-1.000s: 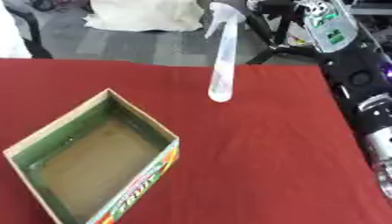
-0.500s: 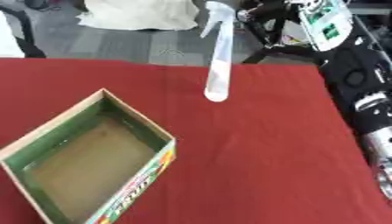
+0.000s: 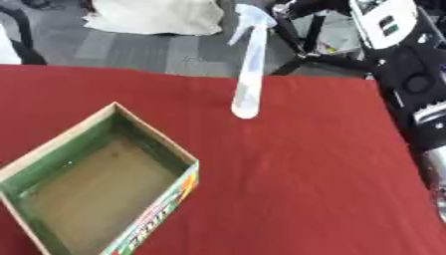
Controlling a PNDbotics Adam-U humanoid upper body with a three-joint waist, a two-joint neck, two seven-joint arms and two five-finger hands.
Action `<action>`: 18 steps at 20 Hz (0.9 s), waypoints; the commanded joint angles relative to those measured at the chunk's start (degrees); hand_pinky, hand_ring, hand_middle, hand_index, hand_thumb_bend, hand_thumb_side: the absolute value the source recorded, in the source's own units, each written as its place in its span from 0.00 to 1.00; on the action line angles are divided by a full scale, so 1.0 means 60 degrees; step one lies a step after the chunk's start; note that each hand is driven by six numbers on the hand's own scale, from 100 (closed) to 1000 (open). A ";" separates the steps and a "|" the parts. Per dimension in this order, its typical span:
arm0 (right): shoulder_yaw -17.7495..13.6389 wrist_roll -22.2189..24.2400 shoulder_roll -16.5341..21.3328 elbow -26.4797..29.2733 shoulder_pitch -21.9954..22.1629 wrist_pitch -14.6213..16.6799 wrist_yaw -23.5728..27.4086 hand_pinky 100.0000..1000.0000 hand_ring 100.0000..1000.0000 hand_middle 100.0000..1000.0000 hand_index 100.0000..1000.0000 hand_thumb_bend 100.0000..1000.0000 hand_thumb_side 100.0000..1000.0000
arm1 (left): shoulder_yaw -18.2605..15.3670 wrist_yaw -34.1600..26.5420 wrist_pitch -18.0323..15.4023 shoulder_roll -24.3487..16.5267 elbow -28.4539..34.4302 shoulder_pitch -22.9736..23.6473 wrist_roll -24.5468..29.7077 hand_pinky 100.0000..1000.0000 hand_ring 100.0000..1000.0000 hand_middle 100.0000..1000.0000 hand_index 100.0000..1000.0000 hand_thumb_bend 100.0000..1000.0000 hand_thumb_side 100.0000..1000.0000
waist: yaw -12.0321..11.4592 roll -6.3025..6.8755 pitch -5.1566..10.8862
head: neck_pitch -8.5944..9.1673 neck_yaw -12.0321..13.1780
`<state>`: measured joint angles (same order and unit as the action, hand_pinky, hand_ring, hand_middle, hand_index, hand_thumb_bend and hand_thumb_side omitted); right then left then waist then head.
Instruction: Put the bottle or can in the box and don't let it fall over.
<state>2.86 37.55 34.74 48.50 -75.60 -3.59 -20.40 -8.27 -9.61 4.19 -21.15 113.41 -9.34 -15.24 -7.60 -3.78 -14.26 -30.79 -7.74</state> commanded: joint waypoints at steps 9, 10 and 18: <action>0.0019 0.0415 0.0407 0.0581 -0.0305 0.0336 0.0517 0.85 0.89 0.86 0.89 0.35 0.00 | -0.0037 0.0075 0.0014 -0.0290 0.0197 -0.0049 0.0015 0.66 0.72 0.72 0.71 0.00 0.67 | -0.0029 0.0038 0.0032 | 0.0695 -0.0499; 0.0018 0.0393 0.0401 0.0591 -0.0314 0.0345 0.0518 0.85 0.89 0.86 0.89 0.36 0.00 | -0.0038 0.0077 0.0015 -0.0280 0.0197 -0.0040 0.0015 0.66 0.72 0.72 0.71 0.00 0.68 | -0.0035 0.0047 0.0025 | 0.0770 -0.0535; -0.0012 -0.0299 0.0336 0.0577 -0.0365 0.0269 0.0509 0.84 0.87 0.85 0.89 0.35 0.00 | -0.0028 0.0101 0.0018 -0.0238 0.0197 -0.0027 0.0037 0.66 0.72 0.72 0.71 0.00 0.68 | -0.0104 0.0082 -0.0039 | 0.1020 -0.0726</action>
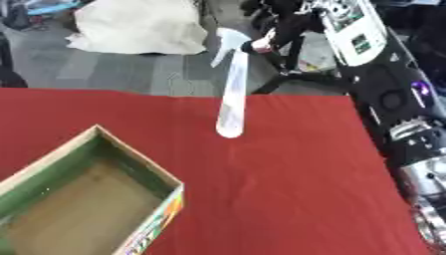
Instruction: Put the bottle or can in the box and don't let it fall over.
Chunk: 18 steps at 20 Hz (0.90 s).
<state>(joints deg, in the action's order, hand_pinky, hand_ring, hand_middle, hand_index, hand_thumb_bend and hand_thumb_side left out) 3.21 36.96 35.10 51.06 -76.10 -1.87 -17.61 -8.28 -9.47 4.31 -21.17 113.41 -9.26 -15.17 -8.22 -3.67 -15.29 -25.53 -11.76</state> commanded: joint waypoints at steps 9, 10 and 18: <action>-0.0078 -0.0654 0.0276 0.0039 -0.0294 -0.0123 0.0059 0.84 0.86 0.85 0.88 0.33 0.00 | -0.0037 0.0127 0.0008 -0.0209 0.0197 -0.0048 0.0033 0.66 0.72 0.72 0.71 0.00 0.69 | -0.0080 0.0039 -0.0074 | 0.0097 -0.0176; -0.0078 -0.0674 0.0274 0.0033 -0.0296 -0.0130 0.0052 0.84 0.86 0.84 0.88 0.33 0.00 | -0.0036 0.0133 0.0009 -0.0205 0.0197 -0.0049 0.0036 0.66 0.72 0.72 0.71 0.00 0.69 | -0.0088 0.0036 -0.0095 | 0.0090 -0.0180; -0.0057 -0.0723 0.0286 0.0044 -0.0351 -0.0155 0.0034 0.83 0.85 0.84 0.87 0.31 0.00 | -0.0057 0.0186 0.0019 -0.0179 0.0197 -0.0046 0.0032 0.66 0.72 0.72 0.71 0.00 0.70 | -0.0074 -0.0003 -0.0277 | -0.0073 -0.0208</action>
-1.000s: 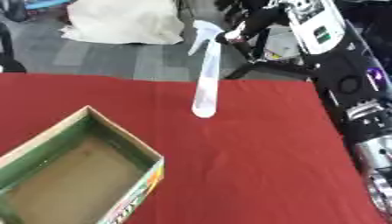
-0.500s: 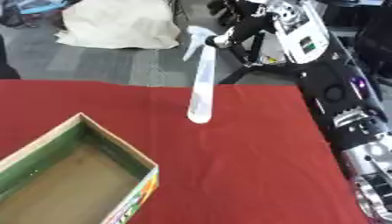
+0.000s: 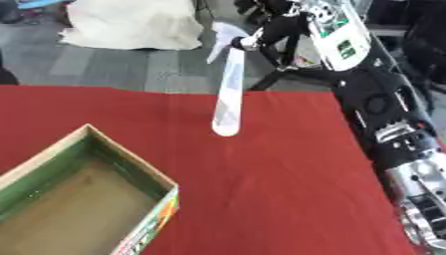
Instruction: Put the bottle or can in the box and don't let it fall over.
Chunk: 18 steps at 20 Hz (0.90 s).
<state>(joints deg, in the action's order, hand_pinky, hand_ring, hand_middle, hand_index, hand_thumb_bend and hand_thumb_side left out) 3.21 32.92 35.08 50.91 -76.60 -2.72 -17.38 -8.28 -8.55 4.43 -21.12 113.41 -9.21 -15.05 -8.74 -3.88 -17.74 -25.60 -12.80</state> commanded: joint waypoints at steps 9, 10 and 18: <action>-0.0067 -0.0032 0.0283 0.0107 -0.0375 -0.0149 0.0384 0.82 0.81 0.81 0.84 0.21 0.00 | -0.0053 0.0099 0.0028 -0.0161 0.0197 -0.0053 0.0015 0.66 0.72 0.72 0.71 0.00 0.71 | 0.0067 0.0001 -0.0021 | -0.0115 -0.0031; -0.0058 -0.0044 0.0286 0.0100 -0.0375 -0.0181 0.0404 0.82 0.81 0.81 0.84 0.21 0.00 | -0.0050 0.0104 0.0035 -0.0154 0.0197 -0.0052 0.0021 0.66 0.72 0.72 0.71 0.00 0.71 | 0.0068 -0.0002 -0.0034 | -0.0111 -0.0041; -0.0041 -0.0111 0.0252 0.0075 -0.0389 -0.0392 0.0672 0.80 0.79 0.79 0.82 0.08 0.00 | -0.0059 0.0135 0.0051 -0.0122 0.0197 -0.0059 0.0022 0.66 0.72 0.72 0.71 0.00 0.71 | 0.0042 -0.0005 -0.0118 | -0.0068 -0.0081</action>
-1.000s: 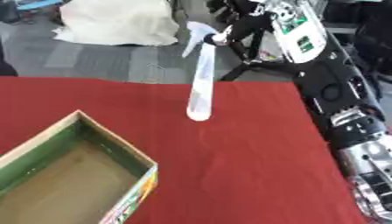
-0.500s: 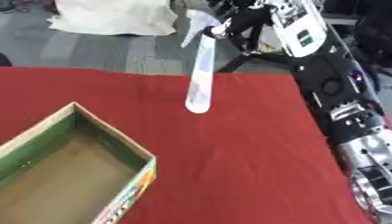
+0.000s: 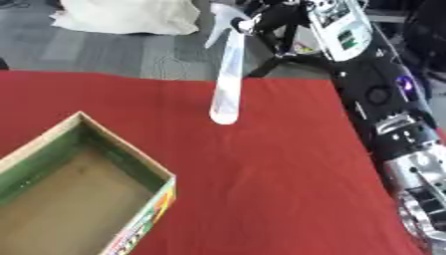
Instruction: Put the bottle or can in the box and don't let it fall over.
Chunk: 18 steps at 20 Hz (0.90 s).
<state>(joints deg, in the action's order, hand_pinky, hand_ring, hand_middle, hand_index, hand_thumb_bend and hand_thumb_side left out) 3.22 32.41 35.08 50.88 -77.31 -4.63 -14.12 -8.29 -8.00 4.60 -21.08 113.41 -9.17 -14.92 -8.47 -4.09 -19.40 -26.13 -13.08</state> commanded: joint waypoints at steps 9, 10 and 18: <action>-0.0006 -0.0117 0.0259 0.0103 -0.0248 -0.0199 0.0269 0.79 0.79 0.79 0.82 0.09 0.00 | -0.0065 0.0077 0.0056 -0.0094 0.0197 -0.0062 0.0001 0.66 0.72 0.72 0.71 0.00 0.72 | -0.0035 0.0002 0.0095 | 0.0124 -0.0041; -0.0001 -0.0112 0.0270 0.0117 -0.0240 -0.0202 0.0291 0.78 0.78 0.77 0.81 0.10 0.00 | -0.0065 0.0081 0.0063 -0.0092 0.0197 -0.0060 0.0002 0.67 0.72 0.72 0.71 0.00 0.72 | -0.0034 -0.0002 0.0092 | 0.0126 -0.0043; 0.0044 -0.0117 0.0325 0.0196 -0.0182 -0.0298 0.0403 0.78 0.72 0.74 0.79 0.12 0.00 | -0.0064 0.0100 0.0083 -0.0068 0.0197 -0.0071 0.0037 0.67 0.72 0.72 0.71 0.00 0.72 | -0.0055 -0.0030 0.0058 | 0.0191 -0.0050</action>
<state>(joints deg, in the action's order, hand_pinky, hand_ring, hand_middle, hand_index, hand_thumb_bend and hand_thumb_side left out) 3.60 31.80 35.09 51.04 -77.28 -6.21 -12.08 -8.29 -7.64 5.04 -21.01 113.41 -9.18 -14.72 -8.75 -4.46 -20.01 -25.72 -13.26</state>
